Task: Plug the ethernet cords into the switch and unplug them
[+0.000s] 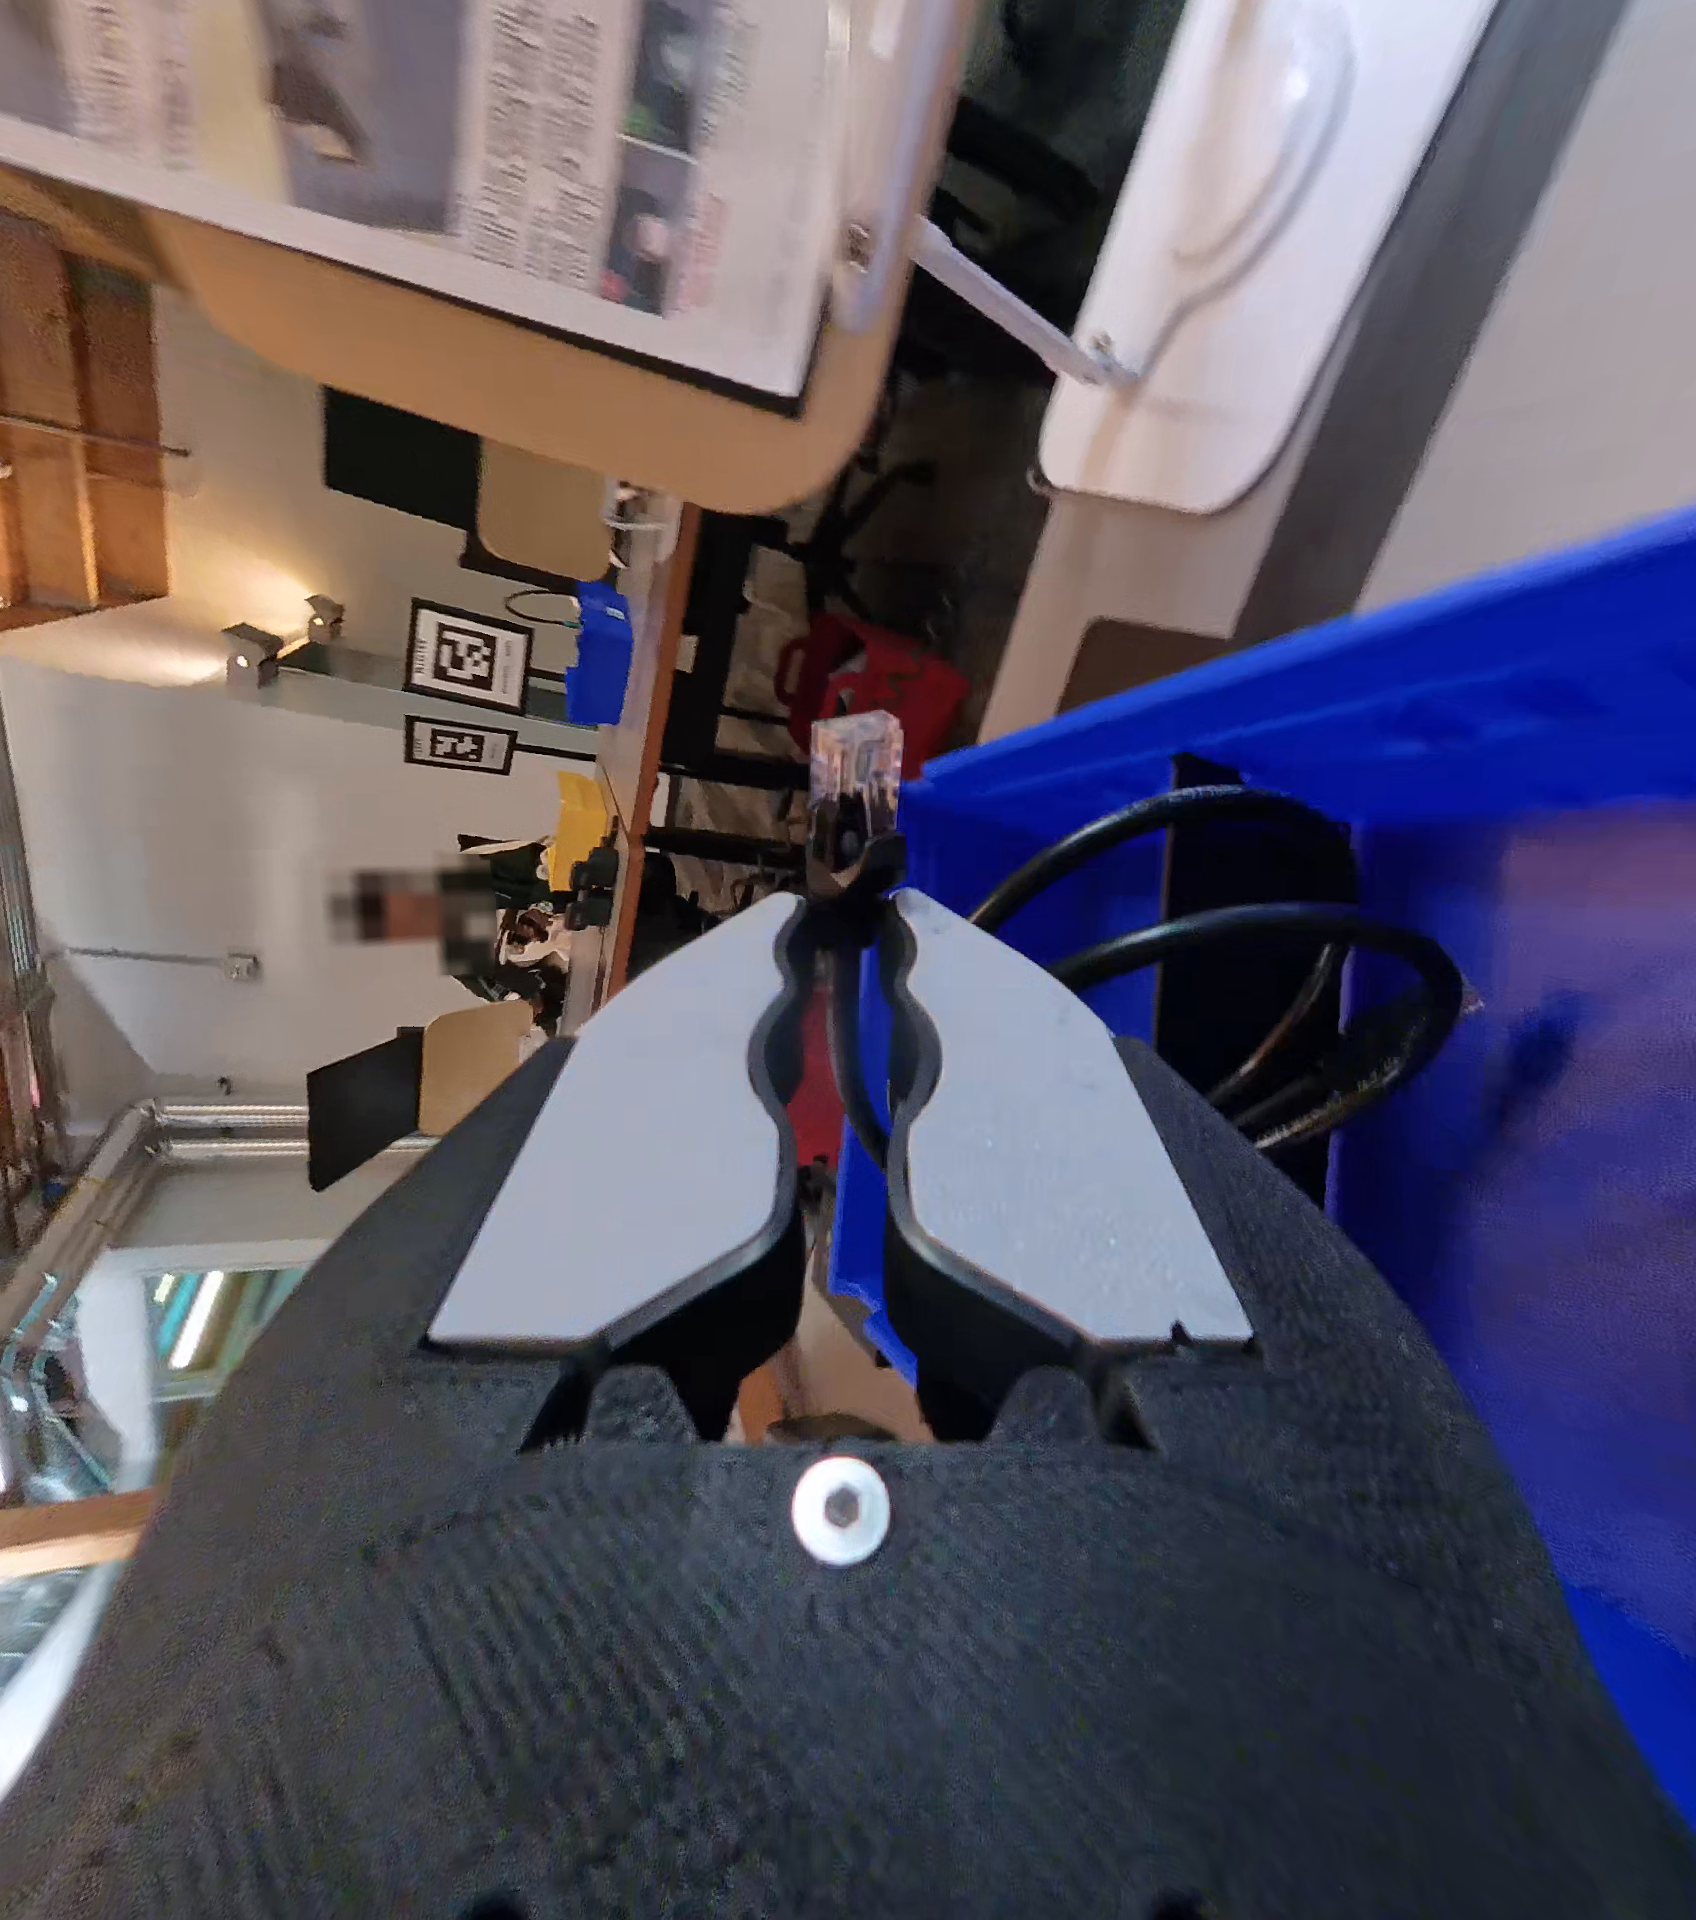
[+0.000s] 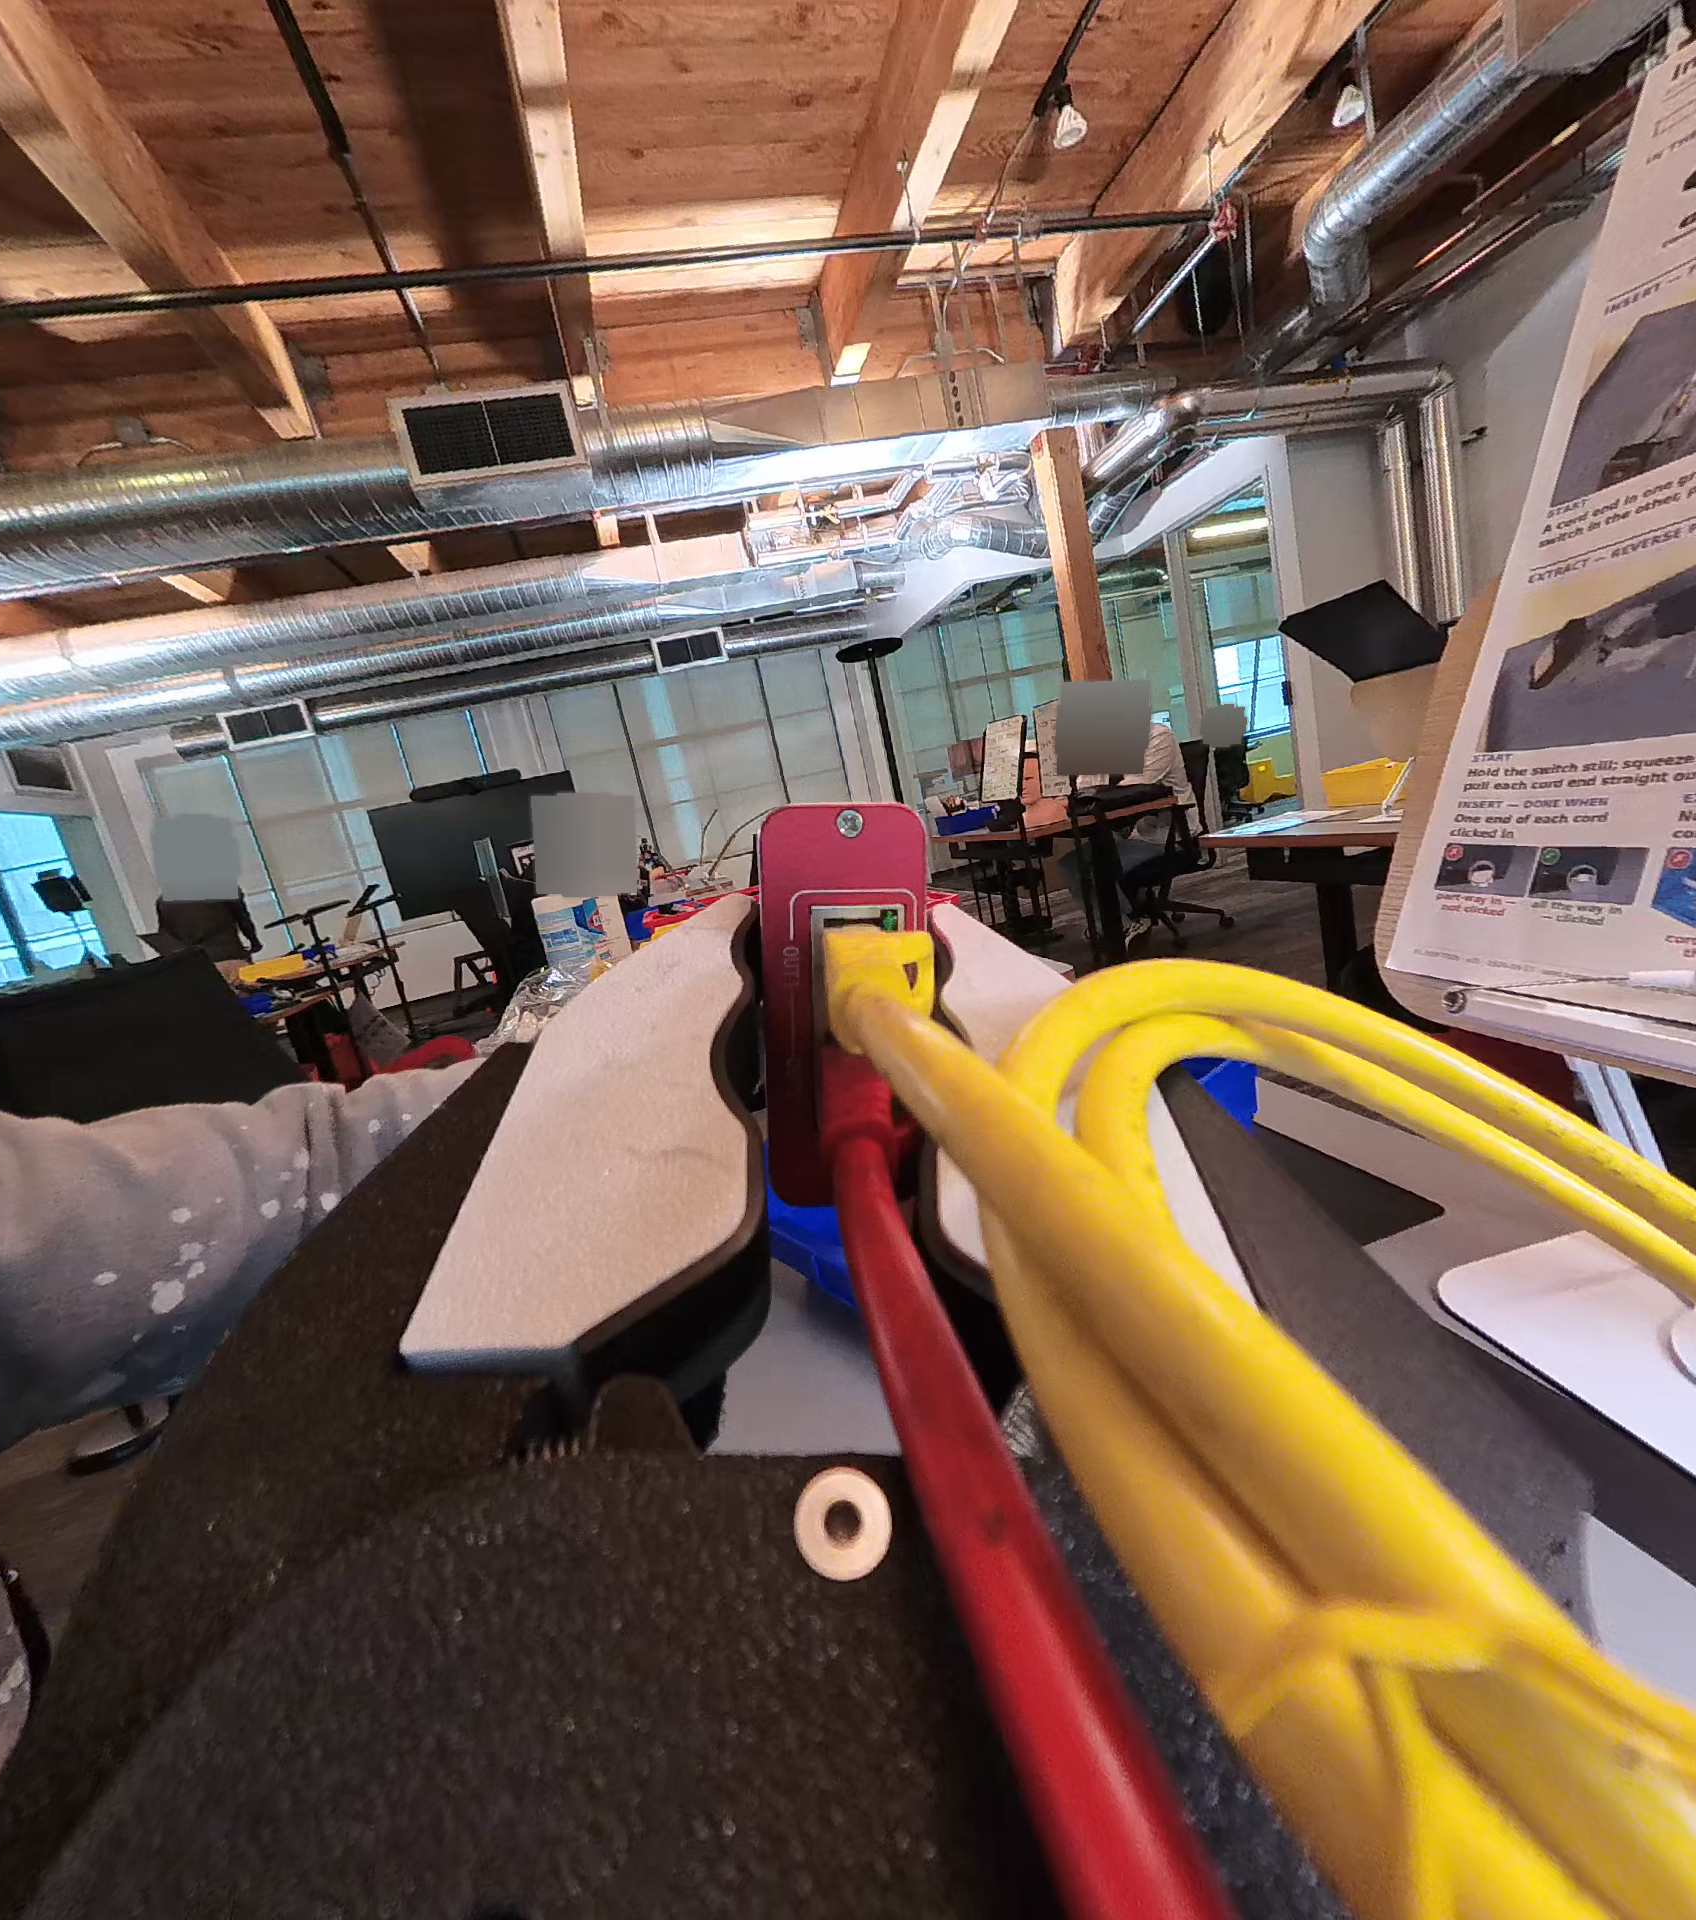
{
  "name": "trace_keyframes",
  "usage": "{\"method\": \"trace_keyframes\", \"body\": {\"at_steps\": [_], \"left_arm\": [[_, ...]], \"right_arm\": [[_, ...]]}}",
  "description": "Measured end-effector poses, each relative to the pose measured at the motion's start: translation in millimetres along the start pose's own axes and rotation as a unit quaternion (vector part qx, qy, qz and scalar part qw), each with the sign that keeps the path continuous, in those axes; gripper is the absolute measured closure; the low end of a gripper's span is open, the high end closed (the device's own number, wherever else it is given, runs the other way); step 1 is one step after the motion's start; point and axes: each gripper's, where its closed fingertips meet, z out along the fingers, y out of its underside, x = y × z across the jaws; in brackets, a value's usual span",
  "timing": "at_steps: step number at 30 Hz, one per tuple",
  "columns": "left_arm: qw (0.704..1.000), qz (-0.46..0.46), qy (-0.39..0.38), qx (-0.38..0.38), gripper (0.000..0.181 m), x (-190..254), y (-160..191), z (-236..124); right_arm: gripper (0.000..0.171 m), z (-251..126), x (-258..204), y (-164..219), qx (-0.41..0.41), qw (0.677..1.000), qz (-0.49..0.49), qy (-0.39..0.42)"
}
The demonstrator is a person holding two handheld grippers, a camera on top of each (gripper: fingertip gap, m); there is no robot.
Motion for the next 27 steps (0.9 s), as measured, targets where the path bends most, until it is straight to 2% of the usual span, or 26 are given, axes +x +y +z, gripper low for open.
{"method": "trace_keyframes", "body": {"at_steps": [1, 6, 10, 14, 20, 27], "left_arm": [[1.0, -0.025, -0.01, 0.013, 0.17, -7.2, -4.2, -4.6], [0.978, -0.176, -0.035, 0.106, 0.169, -36.9, -36.1, -27.9], [0.93, -0.303, -0.013, 0.209, 0.169, -52.2, -70.1, -49.9], [0.865, -0.391, 0.04, 0.312, 0.169, -58.3, -106.4, -77.0], [0.762, -0.45, 0.152, 0.441, 0.169, -47.6, -151.1, -121.0], [0.596, -0.457, 0.416, 0.513, 0.17, -0.8, -196.7, -159.2]], "right_arm": [[0.144, 0.1, -0.3, -0.2, 0.0, 1.0, 0.001, 0.0], [0.144, -0.4, 0.9, 1.0, 0.0, 1.0, 0.005, 0.002], [0.144, -1.4, 3.5, 3.3, -0.003, 1.0, 0.006, 0.007], [0.144, -3.2, 4.9, 3.7, -0.006, 1.0, 0.004, 0.009], [0.144, -7.9, 6.2, -0.4, -0.007, 1.0, -0.006, 0.012], [0.144, -7.9, -1.2, -3.3, -0.001, 1.0, -0.004, -0.006]]}}
